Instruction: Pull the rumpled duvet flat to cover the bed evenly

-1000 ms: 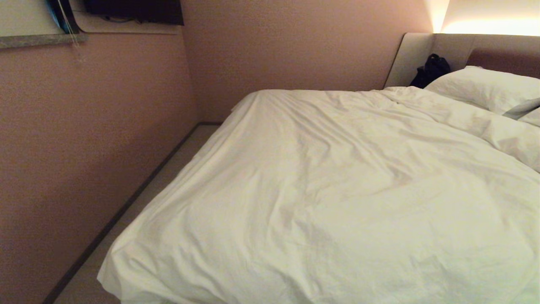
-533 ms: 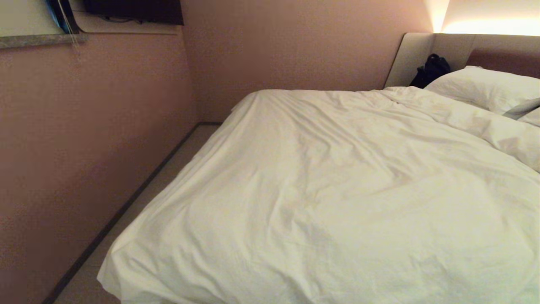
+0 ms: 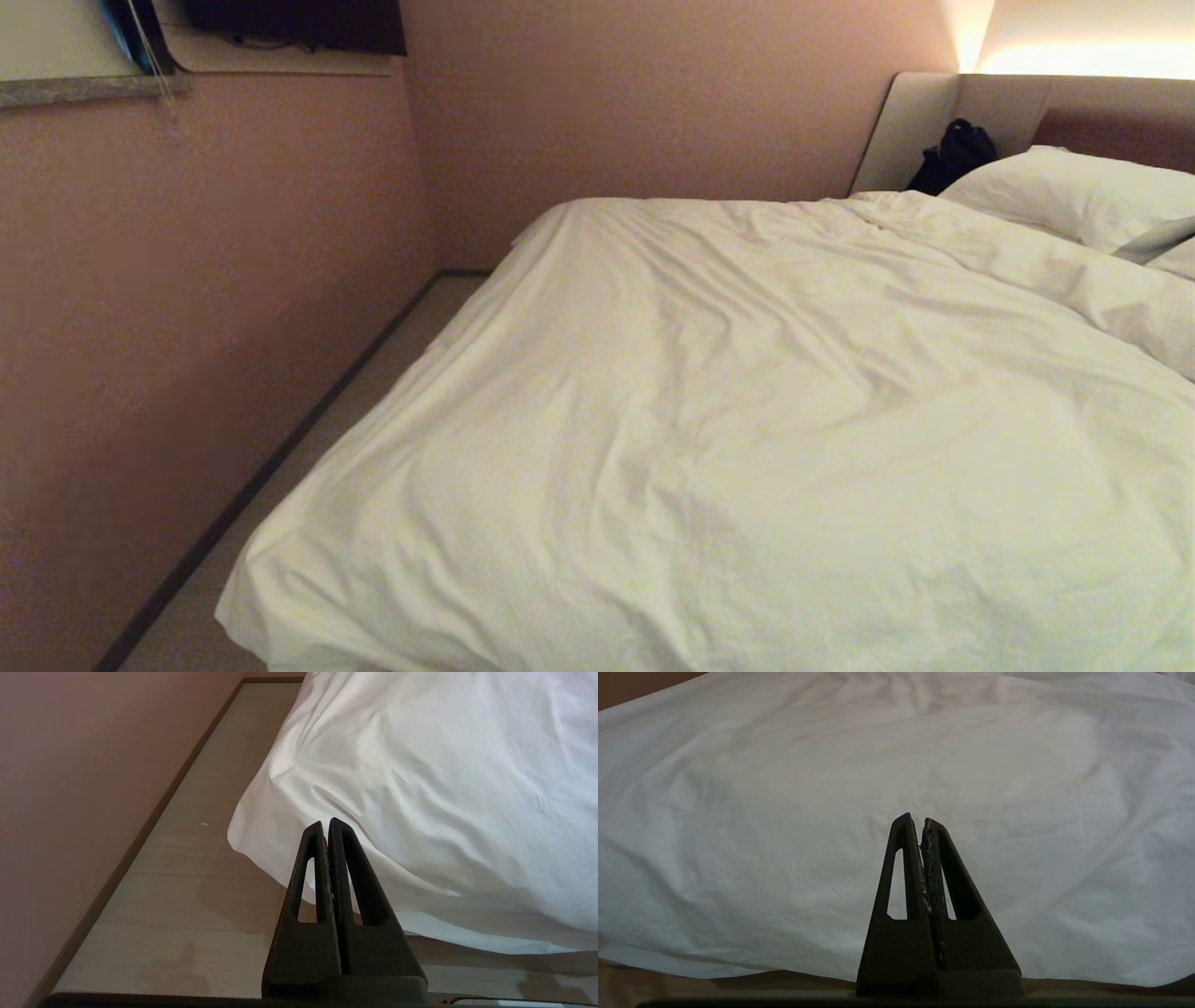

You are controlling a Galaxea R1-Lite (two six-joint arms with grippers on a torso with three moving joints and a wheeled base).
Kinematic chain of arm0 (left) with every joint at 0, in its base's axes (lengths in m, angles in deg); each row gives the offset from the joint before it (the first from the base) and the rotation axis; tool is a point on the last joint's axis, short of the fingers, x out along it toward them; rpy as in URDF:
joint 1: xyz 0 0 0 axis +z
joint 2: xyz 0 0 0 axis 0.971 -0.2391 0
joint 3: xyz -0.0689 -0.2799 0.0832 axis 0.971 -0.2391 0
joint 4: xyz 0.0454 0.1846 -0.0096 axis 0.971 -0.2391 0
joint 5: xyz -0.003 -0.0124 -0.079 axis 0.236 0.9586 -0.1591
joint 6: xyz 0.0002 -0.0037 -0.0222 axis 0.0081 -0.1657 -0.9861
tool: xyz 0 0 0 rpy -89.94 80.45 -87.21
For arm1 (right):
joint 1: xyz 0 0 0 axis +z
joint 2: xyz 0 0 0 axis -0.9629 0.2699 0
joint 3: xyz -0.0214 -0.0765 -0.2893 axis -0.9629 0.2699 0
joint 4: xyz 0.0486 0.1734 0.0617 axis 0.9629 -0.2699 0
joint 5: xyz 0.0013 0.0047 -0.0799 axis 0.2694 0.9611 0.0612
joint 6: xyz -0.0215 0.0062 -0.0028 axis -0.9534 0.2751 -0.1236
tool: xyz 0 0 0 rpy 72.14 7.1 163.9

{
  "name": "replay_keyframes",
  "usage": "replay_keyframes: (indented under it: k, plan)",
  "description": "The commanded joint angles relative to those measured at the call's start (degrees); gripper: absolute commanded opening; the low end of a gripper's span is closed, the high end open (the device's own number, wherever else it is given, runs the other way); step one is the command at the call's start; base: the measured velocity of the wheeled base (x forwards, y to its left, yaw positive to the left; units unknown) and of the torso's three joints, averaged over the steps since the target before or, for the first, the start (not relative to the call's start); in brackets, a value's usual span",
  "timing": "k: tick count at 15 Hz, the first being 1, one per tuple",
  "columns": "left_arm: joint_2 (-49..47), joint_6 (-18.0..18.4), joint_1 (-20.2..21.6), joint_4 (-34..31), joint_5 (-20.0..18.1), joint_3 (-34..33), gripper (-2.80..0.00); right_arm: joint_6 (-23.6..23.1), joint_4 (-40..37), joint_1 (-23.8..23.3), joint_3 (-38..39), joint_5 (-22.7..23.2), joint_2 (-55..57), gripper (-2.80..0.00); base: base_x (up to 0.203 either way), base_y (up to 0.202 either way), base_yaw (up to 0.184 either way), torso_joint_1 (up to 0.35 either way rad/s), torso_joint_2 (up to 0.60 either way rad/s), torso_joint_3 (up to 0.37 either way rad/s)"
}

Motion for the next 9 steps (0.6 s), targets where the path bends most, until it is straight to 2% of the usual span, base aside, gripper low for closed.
replay_keyframes:
  k: [1, 6, 9]
  plan:
    - [-0.1, 0.0, 0.0, 0.0, 0.0, 0.0, -2.80, 0.0, 0.0, 0.0, 0.0, 0.0, 0.0, -2.80, 0.000, 0.000, 0.000, 0.000, 0.00, 0.000]
    - [-0.1, 0.3, 0.0, 0.0, -0.3, 0.0, -2.80, 0.0, 0.0, 0.0, 0.0, 0.0, 0.0, -2.80, 0.000, 0.013, -0.001, 0.000, 0.00, 0.001]
    - [-0.1, 0.3, 0.0, 0.0, -0.3, 0.0, -2.80, 0.0, 0.0, 0.0, 0.0, 0.0, 0.0, -2.80, 0.001, 0.171, 0.001, 0.003, 0.00, 0.003]
